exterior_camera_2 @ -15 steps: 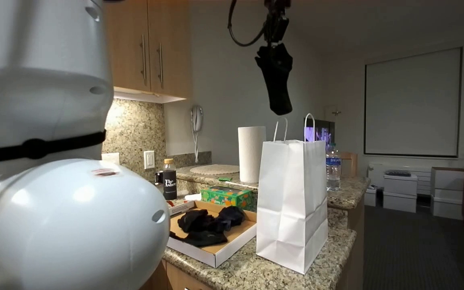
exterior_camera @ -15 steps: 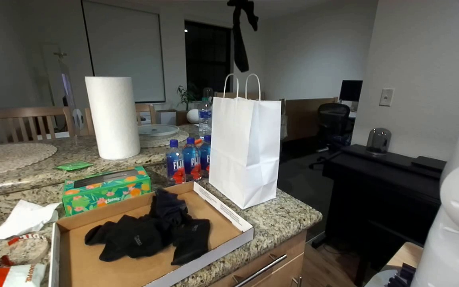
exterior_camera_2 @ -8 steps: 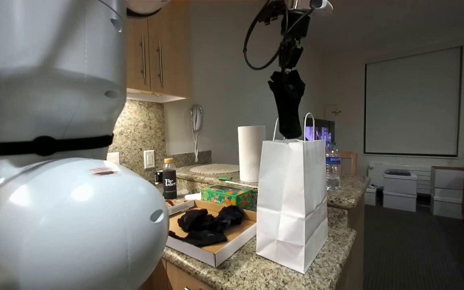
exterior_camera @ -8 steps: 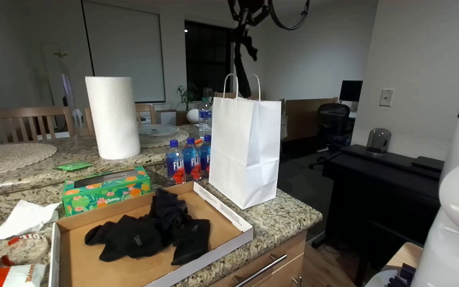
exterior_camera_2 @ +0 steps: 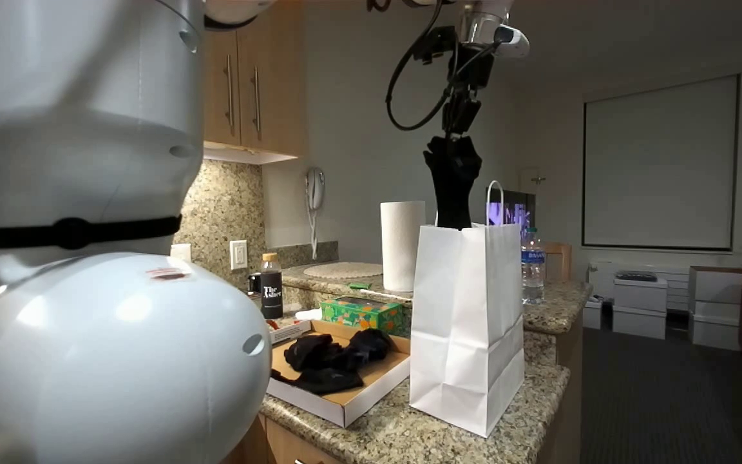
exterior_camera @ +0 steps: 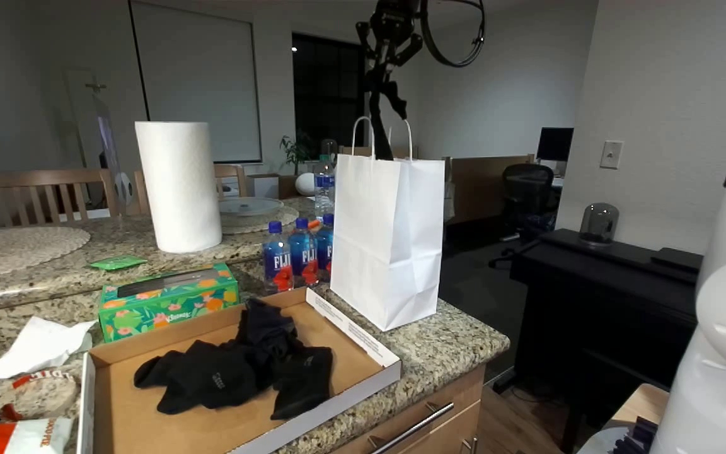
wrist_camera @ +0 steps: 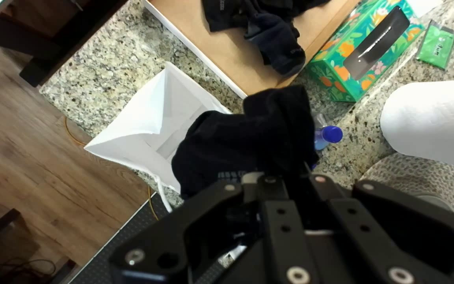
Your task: Pick up all the socks from the cover box and put them in the paper bag
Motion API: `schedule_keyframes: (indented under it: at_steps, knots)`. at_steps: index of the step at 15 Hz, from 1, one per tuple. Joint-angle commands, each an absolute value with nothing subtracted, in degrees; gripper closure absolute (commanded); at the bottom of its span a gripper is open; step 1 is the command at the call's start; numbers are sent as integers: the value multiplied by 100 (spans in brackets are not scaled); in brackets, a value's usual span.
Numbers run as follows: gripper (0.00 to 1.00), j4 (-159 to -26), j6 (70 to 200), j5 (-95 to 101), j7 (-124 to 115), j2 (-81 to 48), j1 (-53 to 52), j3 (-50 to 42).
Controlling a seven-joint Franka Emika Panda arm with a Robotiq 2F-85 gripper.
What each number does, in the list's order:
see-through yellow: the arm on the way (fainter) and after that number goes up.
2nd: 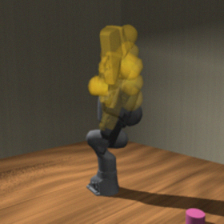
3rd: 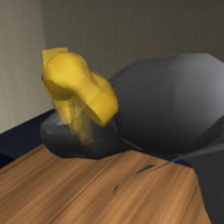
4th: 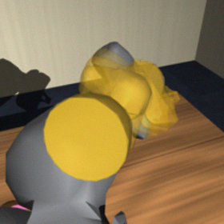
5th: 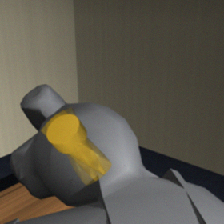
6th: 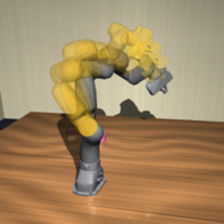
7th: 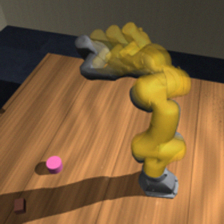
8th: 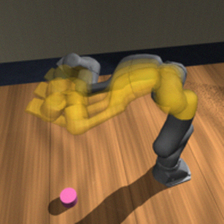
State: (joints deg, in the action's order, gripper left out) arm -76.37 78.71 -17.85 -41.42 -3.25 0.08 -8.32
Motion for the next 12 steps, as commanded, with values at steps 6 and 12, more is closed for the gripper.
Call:
schedule_keyframes:
  at_steps: [6, 12]
  knots:
    - [64, -8393, 7989, -2141, -4112, -307, 175, -684]
    - [34, -8601, 8058, -2405, -4097, -163, 314, -712]
